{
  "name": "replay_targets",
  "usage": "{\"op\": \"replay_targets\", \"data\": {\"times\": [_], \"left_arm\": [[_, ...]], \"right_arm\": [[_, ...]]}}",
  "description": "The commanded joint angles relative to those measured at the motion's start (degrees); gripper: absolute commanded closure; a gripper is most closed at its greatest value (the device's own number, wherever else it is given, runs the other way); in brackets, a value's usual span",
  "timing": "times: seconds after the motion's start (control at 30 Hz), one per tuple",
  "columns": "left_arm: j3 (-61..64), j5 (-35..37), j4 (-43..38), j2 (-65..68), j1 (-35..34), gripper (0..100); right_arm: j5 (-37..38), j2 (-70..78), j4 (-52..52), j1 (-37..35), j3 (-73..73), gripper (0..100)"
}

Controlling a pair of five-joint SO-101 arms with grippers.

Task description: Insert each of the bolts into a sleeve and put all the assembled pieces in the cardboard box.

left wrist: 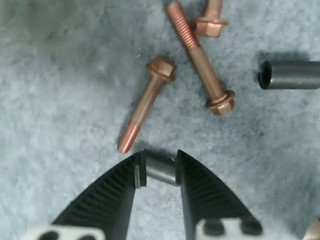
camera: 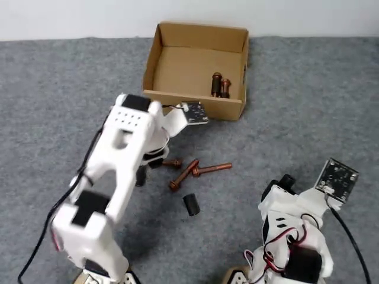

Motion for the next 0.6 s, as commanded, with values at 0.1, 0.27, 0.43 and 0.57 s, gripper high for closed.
{"op": "replay_targets", "data": {"times": [0.1, 0.27, 0.43, 0.57], "left_arm": [[-17.45, -0.97, 6.42, 13.89, 2.11, 89], [-24.13, -0.97, 6.42, 20.57, 3.52, 89], [-27.12, -0.97, 6.07, 25.05, 4.92, 89], [-27.21, -0.97, 5.63, 29.19, 4.84, 89]], "right_arm": [[0.53, -0.31, -0.13, 0.57, -0.35, 99.1], [0.53, -0.31, -0.13, 0.57, -0.35, 99.1], [0.53, -0.31, -0.13, 0.57, -0.35, 99.1], [0.53, -0.31, -0.13, 0.57, -0.35, 99.1]]}}
